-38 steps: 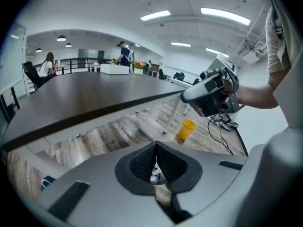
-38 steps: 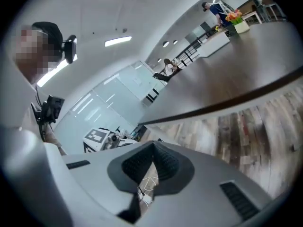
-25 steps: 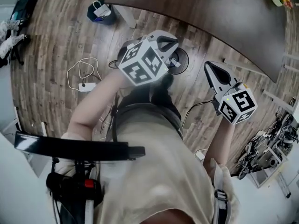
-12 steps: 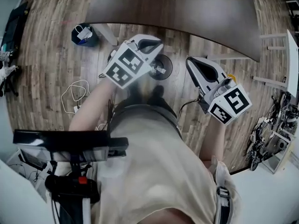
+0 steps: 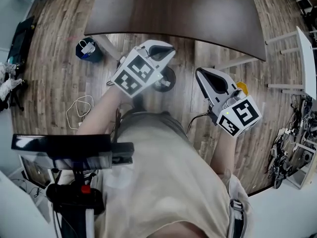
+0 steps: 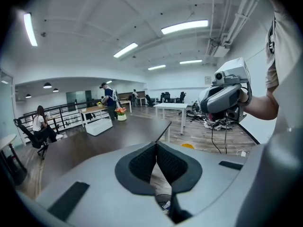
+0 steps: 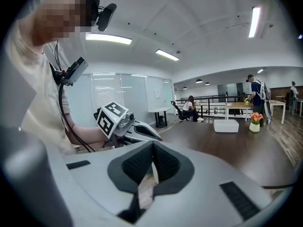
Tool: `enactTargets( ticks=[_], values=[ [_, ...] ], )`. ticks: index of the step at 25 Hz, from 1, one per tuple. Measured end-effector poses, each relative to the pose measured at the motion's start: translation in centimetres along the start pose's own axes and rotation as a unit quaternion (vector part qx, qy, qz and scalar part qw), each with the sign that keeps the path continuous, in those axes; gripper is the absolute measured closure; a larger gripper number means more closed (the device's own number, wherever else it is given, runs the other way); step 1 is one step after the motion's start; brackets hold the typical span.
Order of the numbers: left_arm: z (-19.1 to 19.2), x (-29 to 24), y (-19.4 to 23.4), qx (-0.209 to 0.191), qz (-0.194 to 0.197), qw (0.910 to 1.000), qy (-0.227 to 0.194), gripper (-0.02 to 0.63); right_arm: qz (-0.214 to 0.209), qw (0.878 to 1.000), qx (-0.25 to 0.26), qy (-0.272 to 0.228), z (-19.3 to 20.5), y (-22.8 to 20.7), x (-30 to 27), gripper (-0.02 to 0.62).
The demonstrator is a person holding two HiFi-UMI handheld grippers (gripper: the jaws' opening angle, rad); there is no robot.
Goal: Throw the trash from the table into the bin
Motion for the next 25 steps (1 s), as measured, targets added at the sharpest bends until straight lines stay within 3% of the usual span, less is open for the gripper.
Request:
enactTargets(
  ticks=[6, 13, 19, 25],
  values=[
    [-2.5, -2.7, -7.9, -0.017, 0.003, 0.9996, 0.024, 0.592, -0.012, 0.999, -0.009, -0.037, 3.6, 0.1, 6.4, 0.58],
    [-1.7, -3.0, -11.6, 0.012, -0.032, 0.998, 0.053, 0.592, -0.061, 0.996, -0.032, -0.056, 7.2, -0.7, 9.4, 0.58],
    [1.1, -0.7, -11.8, 0.049, -0.062, 0.9948, 0.064, 0.592, -0.088, 0.995, -0.015, -0.042, 7.6, 0.7, 8.8, 0.58],
    [4.9, 5.7, -10.3, 0.076, -0.097, 0.9916, 0.04, 0.592, -0.102, 0.994, -0.007, -0.026, 6.9, 4.6, 6.3, 0.58]
  ],
)
Point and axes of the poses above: the fingertips, and each gripper's own axes: x backward along the fingers, y to its left, z out of its underside, the point moved 3 cm from there along x, backward along the fingers, and after that the axes turned 14 degrees about y, right-handed, at the moved point
